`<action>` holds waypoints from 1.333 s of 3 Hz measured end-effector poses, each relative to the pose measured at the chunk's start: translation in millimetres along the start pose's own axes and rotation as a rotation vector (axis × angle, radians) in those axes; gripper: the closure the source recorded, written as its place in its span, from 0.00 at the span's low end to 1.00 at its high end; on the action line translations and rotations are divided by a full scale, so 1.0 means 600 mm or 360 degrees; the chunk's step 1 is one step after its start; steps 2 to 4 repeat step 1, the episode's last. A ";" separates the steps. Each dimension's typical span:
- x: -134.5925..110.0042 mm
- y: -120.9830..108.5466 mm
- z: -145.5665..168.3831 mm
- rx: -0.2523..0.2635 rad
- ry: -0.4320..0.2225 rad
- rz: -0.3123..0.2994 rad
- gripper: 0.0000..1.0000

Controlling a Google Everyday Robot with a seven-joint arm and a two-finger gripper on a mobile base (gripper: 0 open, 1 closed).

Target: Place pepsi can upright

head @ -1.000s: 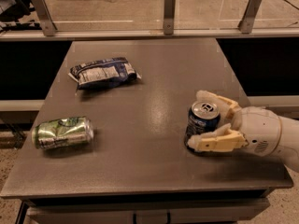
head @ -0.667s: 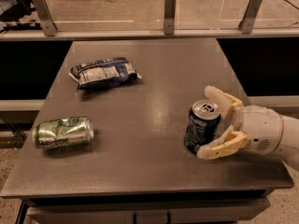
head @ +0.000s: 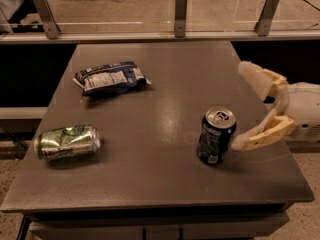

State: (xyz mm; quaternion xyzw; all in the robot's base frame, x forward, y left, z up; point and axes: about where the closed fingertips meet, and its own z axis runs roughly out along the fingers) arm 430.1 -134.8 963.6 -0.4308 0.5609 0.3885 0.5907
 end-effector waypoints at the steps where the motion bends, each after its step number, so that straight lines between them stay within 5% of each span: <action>1: -0.010 -0.004 -0.002 0.0007 -0.0002 -0.0021 0.00; 4: -0.010 -0.004 -0.002 0.0007 -0.0002 -0.0021 0.00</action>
Offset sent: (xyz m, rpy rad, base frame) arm 0.0000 0.0000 0.0000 0.0000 0.0000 0.0000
